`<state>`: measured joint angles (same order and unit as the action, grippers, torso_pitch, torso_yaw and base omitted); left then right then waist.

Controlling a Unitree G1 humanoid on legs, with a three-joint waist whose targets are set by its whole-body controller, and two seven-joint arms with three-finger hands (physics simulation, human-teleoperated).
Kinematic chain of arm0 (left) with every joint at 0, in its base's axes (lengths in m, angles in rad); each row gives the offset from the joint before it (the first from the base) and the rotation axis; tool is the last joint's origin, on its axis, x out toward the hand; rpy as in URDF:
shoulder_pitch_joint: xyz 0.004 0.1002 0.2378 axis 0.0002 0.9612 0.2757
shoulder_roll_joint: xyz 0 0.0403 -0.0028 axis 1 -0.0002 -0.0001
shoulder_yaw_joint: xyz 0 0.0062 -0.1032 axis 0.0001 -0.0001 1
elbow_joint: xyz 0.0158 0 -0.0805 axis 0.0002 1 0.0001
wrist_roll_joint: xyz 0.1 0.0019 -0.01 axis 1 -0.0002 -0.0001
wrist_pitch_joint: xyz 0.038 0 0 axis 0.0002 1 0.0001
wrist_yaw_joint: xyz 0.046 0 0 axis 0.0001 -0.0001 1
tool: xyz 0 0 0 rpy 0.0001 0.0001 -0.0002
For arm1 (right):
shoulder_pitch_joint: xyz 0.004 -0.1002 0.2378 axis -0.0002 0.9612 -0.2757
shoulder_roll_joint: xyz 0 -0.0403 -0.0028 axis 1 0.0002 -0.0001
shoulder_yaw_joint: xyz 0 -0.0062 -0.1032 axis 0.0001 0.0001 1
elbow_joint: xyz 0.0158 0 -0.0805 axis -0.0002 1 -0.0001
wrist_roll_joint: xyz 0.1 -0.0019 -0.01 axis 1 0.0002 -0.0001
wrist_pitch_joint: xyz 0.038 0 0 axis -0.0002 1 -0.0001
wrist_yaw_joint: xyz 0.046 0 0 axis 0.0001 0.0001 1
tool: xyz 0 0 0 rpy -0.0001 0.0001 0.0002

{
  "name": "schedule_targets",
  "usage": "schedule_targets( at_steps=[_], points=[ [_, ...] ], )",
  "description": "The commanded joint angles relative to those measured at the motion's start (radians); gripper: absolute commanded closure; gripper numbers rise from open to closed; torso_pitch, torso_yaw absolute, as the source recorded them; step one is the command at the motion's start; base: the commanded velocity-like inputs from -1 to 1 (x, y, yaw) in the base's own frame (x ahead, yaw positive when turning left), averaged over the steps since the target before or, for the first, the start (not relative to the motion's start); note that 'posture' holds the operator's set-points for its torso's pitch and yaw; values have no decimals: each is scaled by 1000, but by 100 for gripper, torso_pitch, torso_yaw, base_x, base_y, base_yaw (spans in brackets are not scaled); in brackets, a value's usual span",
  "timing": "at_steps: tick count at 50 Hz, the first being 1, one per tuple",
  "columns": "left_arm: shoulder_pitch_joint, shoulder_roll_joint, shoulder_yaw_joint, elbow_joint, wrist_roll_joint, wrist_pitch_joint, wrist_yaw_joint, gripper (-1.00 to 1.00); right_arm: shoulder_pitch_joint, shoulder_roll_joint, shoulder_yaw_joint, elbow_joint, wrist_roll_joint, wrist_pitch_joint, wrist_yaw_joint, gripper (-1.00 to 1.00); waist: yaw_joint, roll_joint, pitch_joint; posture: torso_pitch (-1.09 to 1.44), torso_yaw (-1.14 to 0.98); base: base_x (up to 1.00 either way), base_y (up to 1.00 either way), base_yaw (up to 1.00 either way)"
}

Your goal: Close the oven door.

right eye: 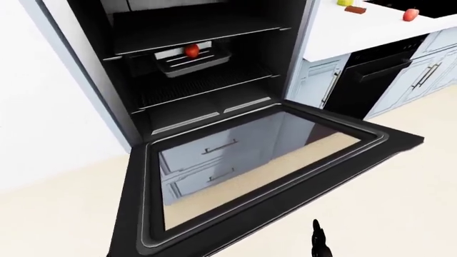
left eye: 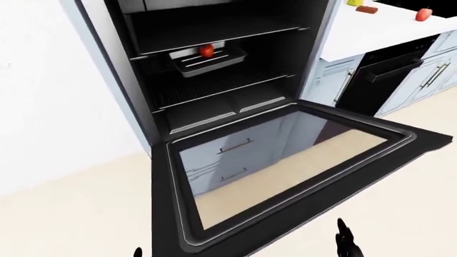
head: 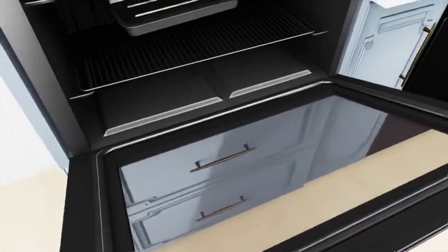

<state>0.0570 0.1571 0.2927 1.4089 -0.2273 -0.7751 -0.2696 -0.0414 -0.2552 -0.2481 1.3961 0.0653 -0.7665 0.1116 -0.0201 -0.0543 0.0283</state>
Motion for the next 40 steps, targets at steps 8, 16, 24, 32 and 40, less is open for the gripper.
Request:
schedule_targets(
  at_steps=[8,16,24,32,40],
  points=[
    [-5,21,10,-18,-14,-29,6,-100,-12,-6,-1,-19,1,-26,3,-100,12,155,-15,0,0,0,27,0],
    [-6,21,10,-18,-15,-28,6,-100,-13,-7,0,-20,3,-24,3,-100,19,64,4,0,0,0,27,0],
    [-5,22,11,-18,-17,-29,4,-100,-12,-6,1,-19,2,-25,2,-100,3,-14,3,0,0,0,27,0],
    [-4,23,11,-18,-18,-29,4,-100,-12,-7,1,-19,1,-24,2,-100,5,28,4,0,0,0,27,0],
    [-4,23,11,-18,-18,-28,4,-100,-14,-6,1,-19,0,-24,0,-100,23,106,0,0,0,0,27,0]
  ],
)
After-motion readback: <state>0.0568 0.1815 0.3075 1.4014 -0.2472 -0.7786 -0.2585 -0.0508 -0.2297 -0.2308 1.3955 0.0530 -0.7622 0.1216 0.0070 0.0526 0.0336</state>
